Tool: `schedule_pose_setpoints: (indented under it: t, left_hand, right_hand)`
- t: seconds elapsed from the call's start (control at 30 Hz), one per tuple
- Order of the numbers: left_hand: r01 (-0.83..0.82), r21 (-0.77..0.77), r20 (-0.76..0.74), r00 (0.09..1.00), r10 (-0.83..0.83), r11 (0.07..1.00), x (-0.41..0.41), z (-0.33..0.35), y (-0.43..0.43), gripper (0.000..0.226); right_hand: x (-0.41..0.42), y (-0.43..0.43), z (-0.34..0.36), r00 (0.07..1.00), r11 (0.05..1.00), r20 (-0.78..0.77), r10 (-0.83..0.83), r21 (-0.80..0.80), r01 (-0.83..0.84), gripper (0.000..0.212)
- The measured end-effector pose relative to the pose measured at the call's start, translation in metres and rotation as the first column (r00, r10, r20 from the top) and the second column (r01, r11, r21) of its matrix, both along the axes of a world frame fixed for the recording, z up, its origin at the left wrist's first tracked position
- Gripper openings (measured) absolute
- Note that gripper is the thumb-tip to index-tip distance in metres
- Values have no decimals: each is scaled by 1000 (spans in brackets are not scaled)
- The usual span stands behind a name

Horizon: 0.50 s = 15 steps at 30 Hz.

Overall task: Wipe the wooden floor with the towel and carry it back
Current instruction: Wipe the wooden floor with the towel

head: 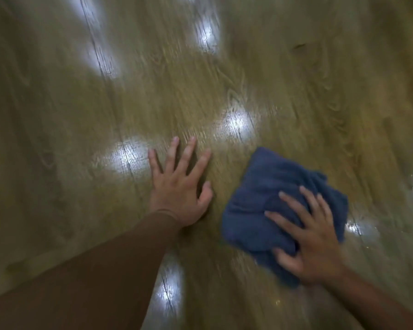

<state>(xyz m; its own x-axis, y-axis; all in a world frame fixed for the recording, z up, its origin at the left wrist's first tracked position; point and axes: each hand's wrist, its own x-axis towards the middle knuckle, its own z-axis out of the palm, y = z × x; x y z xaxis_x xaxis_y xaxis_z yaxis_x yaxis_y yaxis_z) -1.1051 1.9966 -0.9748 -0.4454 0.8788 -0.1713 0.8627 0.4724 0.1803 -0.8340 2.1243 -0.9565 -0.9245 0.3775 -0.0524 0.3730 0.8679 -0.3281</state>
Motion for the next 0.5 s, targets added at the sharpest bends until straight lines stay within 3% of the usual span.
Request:
schedule_pose_setpoints:
  t: [0.1, 0.17, 0.23, 0.33, 0.43, 0.5]
  left_hand:
    - [-9, -26, -11, 1000, 9, 1000, -1, 0, 1, 68]
    - [-11, -20, -1, 1000, 11, 1000, 0, 1, 0, 67]
    - [-7, -8, -5, 1000, 7, 1000, 0, -1, 1, 67]
    - [-1, -36, -38, 999, -1, 999, 1, -2, 1, 67]
    - [-14, -41, -36, 999, 12, 999, 0, 0, 4, 67]
    - [-10, -31, -29, 1000, 9, 999, -1, -3, 1, 66]
  right_hand:
    - [-63, 69, -13, 952, 950, -41, -303, 67, 305, 59]
    - [-119, 113, -14, 818, 813, -51, -574, 81, 576, 61]
    - [-169, 144, -11, 706, 706, 8, -708, 52, 707, 64]
    - [-198, 132, -8, 701, 702, 29, -713, 29, 712, 64]
    - [-143, 32, -11, 829, 827, -77, -553, 71, 558, 62]
    - [-71, -56, -7, 909, 908, -41, -415, 39, 416, 62]
